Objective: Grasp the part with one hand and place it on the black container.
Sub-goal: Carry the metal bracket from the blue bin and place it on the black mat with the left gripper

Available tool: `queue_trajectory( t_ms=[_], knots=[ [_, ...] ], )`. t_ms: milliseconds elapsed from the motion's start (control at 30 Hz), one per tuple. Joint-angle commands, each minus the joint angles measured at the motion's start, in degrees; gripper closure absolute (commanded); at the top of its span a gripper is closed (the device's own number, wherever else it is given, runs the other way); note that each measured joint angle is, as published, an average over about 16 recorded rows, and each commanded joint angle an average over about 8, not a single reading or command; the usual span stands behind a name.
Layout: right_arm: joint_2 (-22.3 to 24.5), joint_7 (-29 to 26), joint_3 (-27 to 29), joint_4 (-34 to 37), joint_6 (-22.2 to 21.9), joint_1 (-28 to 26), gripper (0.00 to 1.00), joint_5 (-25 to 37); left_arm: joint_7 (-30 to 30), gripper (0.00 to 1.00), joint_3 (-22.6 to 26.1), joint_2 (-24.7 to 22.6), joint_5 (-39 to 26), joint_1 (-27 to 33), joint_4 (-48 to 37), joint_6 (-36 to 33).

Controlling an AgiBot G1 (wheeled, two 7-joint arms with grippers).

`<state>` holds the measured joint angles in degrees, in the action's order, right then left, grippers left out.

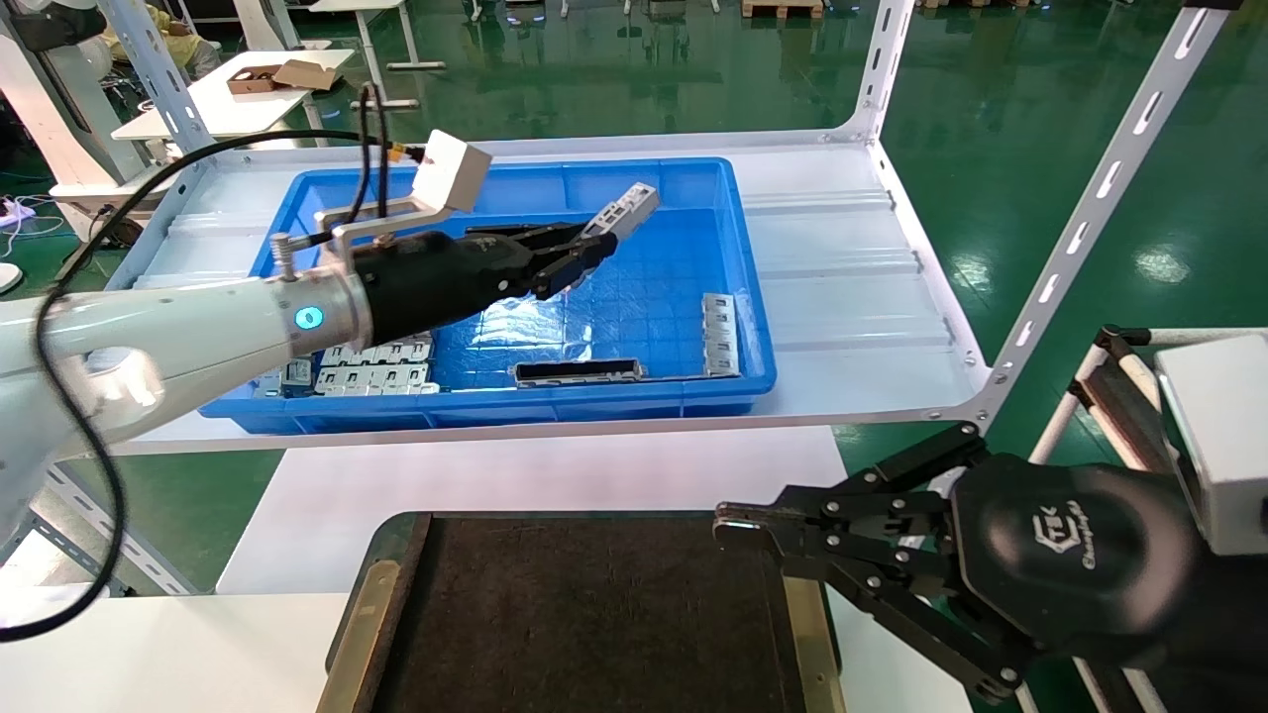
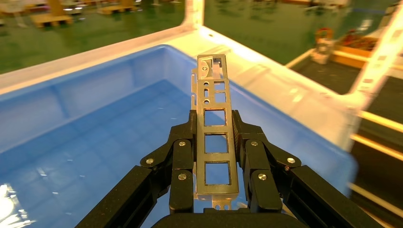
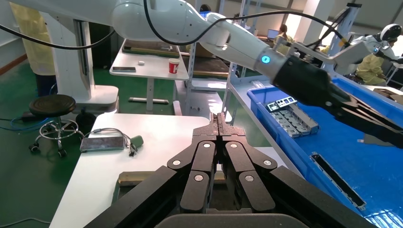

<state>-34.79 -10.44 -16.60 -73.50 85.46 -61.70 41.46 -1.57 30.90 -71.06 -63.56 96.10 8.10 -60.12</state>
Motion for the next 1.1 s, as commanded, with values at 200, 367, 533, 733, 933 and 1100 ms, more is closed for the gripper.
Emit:
queue_trajectory(
  t_ms=[200, 367, 533, 733, 933, 1100],
  knots=[
    [0.0, 0.0, 0.0, 0.0, 0.0, 0.0, 1.00, 0.0, 0.3, 1.00, -1.4, 4.6, 2.6, -1.6, 2.4, -11.6],
    [0.0, 0.0, 0.0, 0.0, 0.0, 0.0, 1.00, 0.0, 2.4, 1.00, -2.4, 8.3, 5.0, -5.1, 7.2, -19.3],
    [0.0, 0.0, -0.1, 0.0, 0.0, 0.0, 1.00, 0.0, 5.9, 1.00, -2.8, 11.4, 7.3, -10.4, 15.1, -26.3],
    [0.0, 0.0, -0.1, 0.0, 0.0, 0.0, 1.00, -0.1, 10.5, 1.00, -2.4, 14.9, 9.3, -18.7, 26.1, -29.0],
    [0.0, 0.1, -0.1, 0.0, 0.0, 0.0, 1.00, -0.1, 14.4, 1.00, -2.0, 19.0, 9.5, -28.2, 36.7, -24.9],
    [0.0, 0.1, -0.1, 0.0, -0.1, 0.0, 1.00, -0.1, 16.6, 1.00, -2.0, 21.2, 8.6, -36.4, 45.3, -17.5]
  ],
)
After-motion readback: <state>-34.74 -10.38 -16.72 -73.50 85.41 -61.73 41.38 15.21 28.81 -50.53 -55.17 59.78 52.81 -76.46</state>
